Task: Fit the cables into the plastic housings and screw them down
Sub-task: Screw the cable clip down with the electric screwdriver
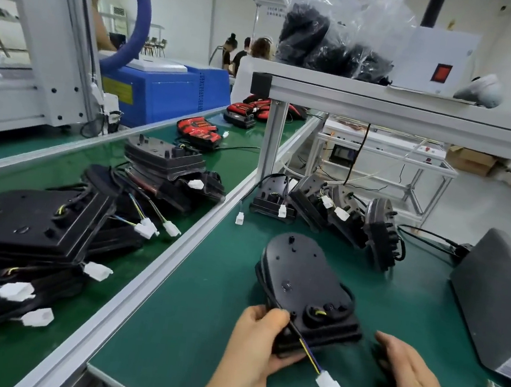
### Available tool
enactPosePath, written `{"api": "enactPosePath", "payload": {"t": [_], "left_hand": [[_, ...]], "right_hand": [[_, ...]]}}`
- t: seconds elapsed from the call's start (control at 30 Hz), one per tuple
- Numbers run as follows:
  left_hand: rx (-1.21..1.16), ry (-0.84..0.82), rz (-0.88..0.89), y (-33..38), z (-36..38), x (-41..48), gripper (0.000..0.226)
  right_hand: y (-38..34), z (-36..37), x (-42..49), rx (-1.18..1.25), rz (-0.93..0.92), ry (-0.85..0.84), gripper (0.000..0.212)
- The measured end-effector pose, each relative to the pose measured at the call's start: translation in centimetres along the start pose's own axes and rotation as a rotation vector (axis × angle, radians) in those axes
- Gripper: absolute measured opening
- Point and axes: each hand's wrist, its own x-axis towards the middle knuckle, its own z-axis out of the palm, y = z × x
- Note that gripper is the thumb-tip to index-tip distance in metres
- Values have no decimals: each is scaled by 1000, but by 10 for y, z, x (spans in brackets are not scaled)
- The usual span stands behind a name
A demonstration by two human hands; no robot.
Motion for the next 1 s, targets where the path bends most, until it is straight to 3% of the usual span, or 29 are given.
{"api": "enactPosePath", "payload": {"t": [0.17, 0.43, 0.57, 0.9, 1.0], "left_hand": [[-145, 127, 276, 56, -19, 15, 1], [-322, 398, 679, 176, -69, 33, 17], [-363, 571, 654, 205, -88, 43, 42], [-208, 791, 624, 220, -98, 75, 34], [-102, 832, 617, 220, -101, 83, 46]], "right_hand": [[-1, 1, -3, 7, -23, 33, 20], [0, 3, -3, -26, -61, 46, 22], [4, 3, -1, -33, -106, 53, 23], [16, 4, 4, -67, -177, 50, 31], [21, 5, 7, -61, -197, 57, 29]]}}
